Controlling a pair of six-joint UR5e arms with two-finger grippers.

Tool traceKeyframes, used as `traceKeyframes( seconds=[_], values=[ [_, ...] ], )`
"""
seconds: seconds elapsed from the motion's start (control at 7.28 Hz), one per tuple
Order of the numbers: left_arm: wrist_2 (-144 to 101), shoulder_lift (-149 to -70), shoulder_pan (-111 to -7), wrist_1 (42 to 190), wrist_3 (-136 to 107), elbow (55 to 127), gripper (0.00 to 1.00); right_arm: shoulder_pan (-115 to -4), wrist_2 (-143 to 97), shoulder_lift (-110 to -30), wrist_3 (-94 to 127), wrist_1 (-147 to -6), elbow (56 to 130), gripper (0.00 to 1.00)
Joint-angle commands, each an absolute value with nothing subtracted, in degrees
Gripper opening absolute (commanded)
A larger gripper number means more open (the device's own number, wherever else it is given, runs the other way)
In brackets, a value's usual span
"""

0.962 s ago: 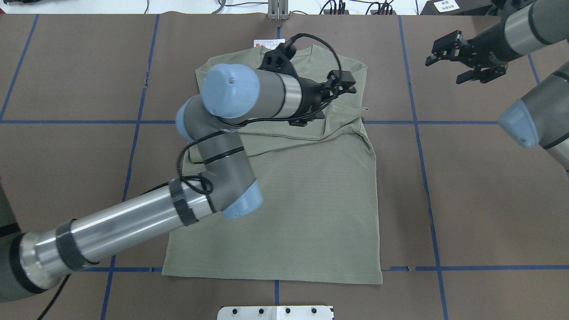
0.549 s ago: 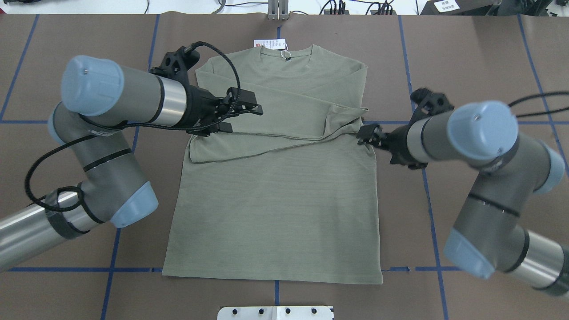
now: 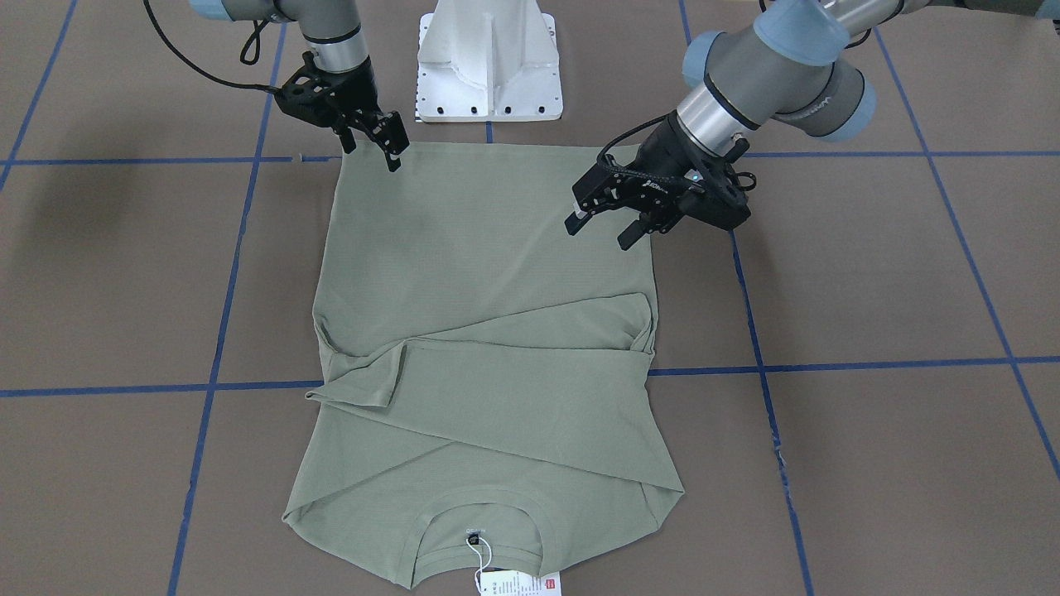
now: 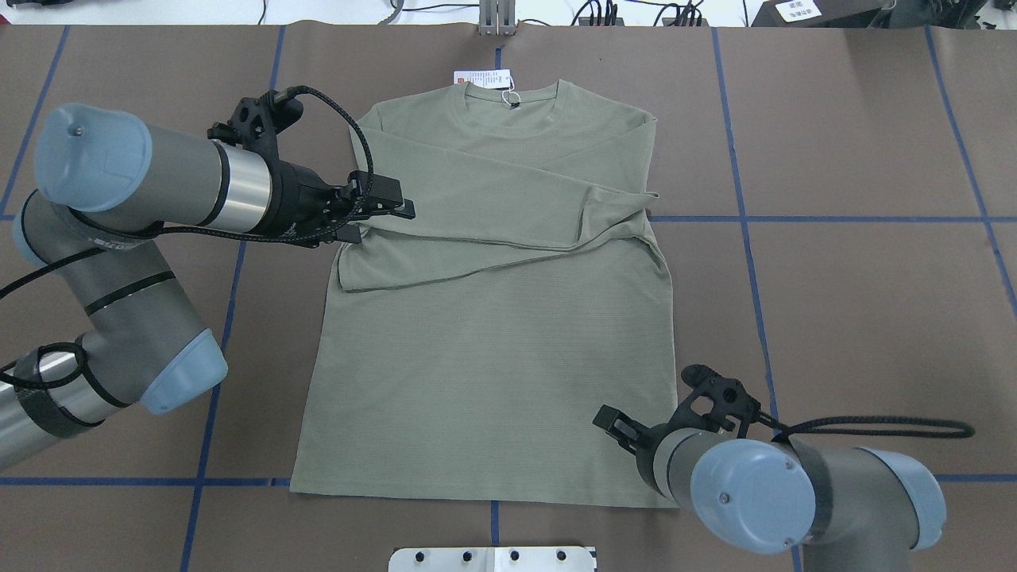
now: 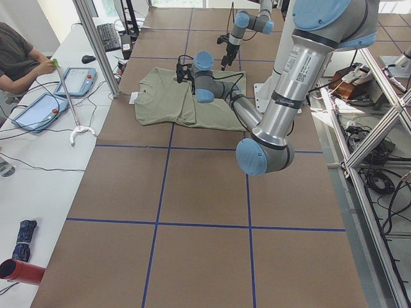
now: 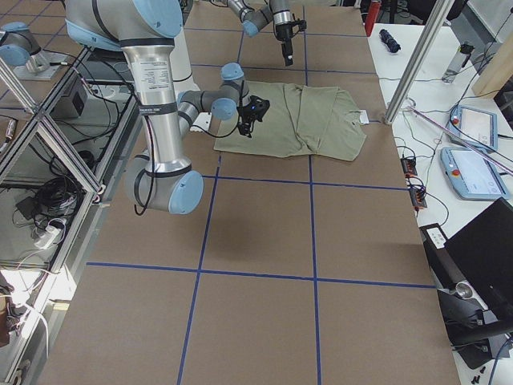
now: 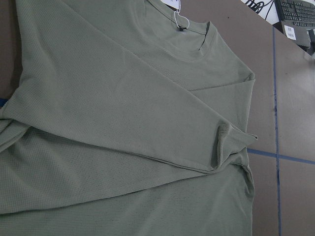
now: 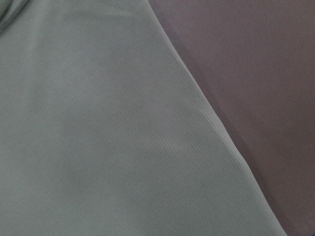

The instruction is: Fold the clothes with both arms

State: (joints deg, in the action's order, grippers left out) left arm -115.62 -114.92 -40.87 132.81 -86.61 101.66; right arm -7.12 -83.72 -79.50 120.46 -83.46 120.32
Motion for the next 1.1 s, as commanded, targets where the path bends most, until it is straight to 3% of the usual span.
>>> traceKeyframes(
  seconds=[0.0,0.41,0.55,0.69,0.82,0.96],
  values=[
    [-115.6,-114.8,-40.8,132.9,-86.6,101.5,0.96,-3.8,-83.1,-82.5,126.7,-83.6,120.5,0.90],
    [-115.6,-114.9,-40.6,132.9,-86.7,101.4,0.96,-2.5,-82.9,-84.7,126.9,-83.7,120.5,0.86],
    [-115.6,-114.9,-40.6,132.9,-86.9,101.4,0.96,-2.1,-82.8,-84.9,126.9,-83.7,120.4,0.80],
    [-115.6,-114.9,-40.6,133.0,-87.1,101.4,0.96,-1.8,-82.9,-85.0,126.9,-83.7,120.4,0.66],
    [-115.6,-114.9,-40.7,133.0,-87.1,101.5,0.96,-1.6,-82.8,-85.0,127.0,-83.7,120.5,0.40],
    [-115.6,-114.9,-40.7,133.0,-87.1,101.5,0.96,-1.6,-82.9,-85.0,127.0,-83.7,120.5,0.00]
  ],
)
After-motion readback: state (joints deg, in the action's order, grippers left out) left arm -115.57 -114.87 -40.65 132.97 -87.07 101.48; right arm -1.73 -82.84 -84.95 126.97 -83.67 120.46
